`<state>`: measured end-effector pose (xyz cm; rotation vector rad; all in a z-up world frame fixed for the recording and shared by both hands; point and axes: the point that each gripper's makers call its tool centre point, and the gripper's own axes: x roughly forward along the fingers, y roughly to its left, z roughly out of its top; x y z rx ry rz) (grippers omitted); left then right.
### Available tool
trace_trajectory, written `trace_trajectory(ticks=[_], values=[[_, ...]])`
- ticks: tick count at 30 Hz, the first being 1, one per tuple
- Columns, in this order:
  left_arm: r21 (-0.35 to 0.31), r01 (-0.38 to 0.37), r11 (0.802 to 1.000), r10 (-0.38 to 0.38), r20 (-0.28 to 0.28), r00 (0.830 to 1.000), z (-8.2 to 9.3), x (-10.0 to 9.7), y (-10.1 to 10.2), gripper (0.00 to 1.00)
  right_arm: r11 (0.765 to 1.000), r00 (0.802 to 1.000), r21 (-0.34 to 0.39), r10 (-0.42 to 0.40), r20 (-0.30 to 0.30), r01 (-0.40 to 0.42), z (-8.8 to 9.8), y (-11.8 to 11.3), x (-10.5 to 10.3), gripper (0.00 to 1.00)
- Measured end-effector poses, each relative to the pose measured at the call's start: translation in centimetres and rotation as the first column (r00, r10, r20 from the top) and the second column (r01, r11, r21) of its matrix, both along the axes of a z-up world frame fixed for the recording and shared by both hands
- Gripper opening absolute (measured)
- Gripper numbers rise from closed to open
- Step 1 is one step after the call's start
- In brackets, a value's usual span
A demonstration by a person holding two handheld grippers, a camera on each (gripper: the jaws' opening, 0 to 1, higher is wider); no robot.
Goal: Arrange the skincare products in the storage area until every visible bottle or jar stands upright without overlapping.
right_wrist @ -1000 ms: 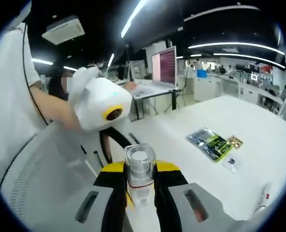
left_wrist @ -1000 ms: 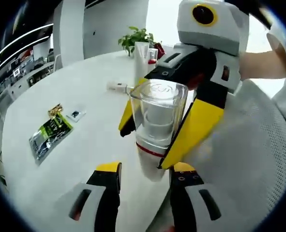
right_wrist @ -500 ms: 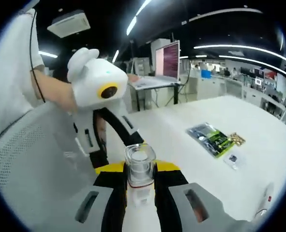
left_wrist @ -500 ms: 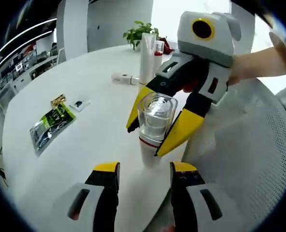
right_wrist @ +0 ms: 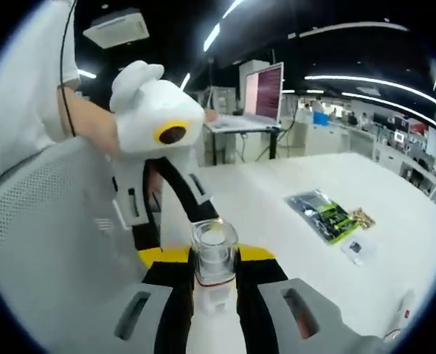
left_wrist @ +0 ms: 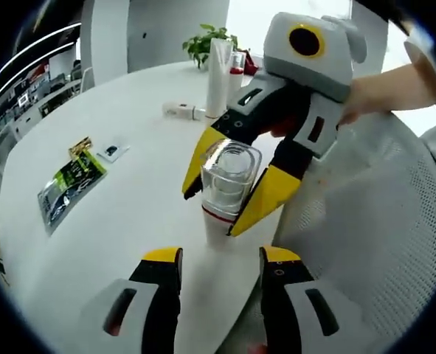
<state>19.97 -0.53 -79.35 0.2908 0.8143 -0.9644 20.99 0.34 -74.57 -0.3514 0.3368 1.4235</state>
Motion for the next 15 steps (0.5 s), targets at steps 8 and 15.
trace_trajectory(ticks=[8,15], values=[[0.011,0.020,1.000,-0.020,-0.011,1.000,-0.23,-0.45,-0.21,0.35,1.000,1.000,-0.003,-0.003,-0.027,0.003,-0.21,-0.22,-0.15,0.21],[0.018,0.026,0.999,-0.026,-0.009,1.000,-0.35,-0.47,-0.22,0.35,0.999,0.999,-0.044,-0.006,-0.044,0.005,-0.67,-0.86,-0.55,0.26]])
